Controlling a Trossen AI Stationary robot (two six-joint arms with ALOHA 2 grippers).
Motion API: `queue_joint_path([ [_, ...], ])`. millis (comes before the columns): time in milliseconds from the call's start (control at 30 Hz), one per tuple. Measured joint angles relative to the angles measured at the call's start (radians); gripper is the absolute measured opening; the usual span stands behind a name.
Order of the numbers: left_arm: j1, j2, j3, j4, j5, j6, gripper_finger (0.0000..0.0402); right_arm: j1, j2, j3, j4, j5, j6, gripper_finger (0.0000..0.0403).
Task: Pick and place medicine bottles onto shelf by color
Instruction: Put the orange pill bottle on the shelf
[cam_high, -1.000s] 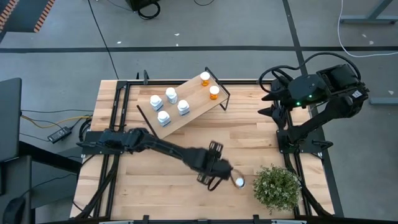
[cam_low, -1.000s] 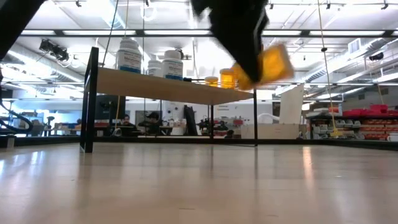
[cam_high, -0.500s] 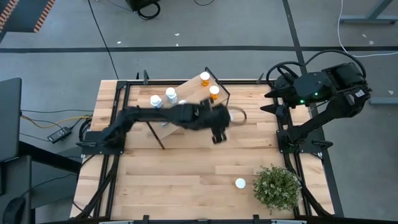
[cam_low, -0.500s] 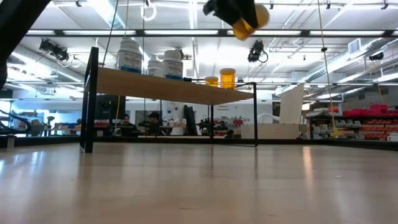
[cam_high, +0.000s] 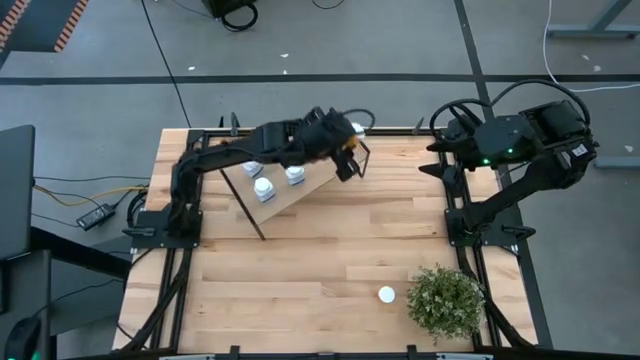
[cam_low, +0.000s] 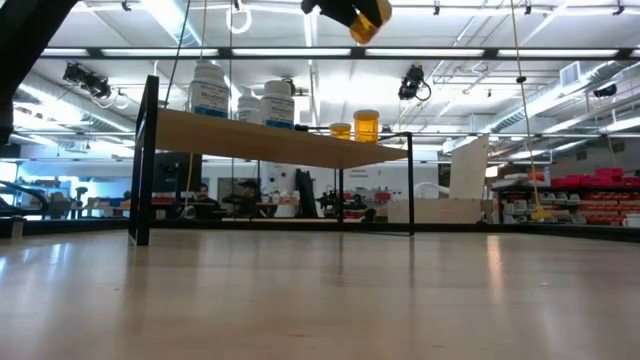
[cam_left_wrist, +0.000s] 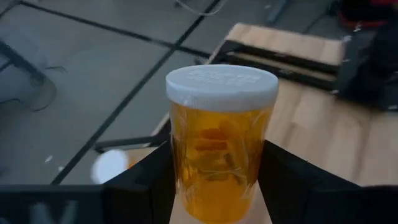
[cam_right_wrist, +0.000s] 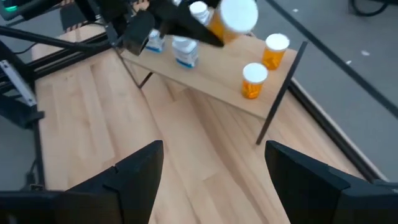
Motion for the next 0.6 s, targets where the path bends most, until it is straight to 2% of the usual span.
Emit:
queue_joint_path([
  [233,0.091,-0.012,0.0,0.076,-0.005,0.021,0.0188,0.0,0.001,0.0,0.0,0.075,-0.008,0.0288],
  [300,0.111,-0.012,0.0,0.131,-0.039,0.019,0.019,-0.001,0.001,0.0,0.0,0.1,-0.008,0.0288],
  [400,0.133,-0.012,0.0,0.169,-0.176,-0.045,0.0186,-0.004,0.001,0.0,0.0,0.13,-0.007,0.0288],
  [533,0.135,-0.012,-0.001,0.14,-0.401,-0.207,0.0182,-0.026,0.001,0.0,0.0,0.155,0.0,0.0288],
  [600,0.117,-0.012,-0.001,0.139,-0.46,-0.237,0.0184,-0.042,0.006,0.0,0.0,0.186,-0.002,0.0288],
])
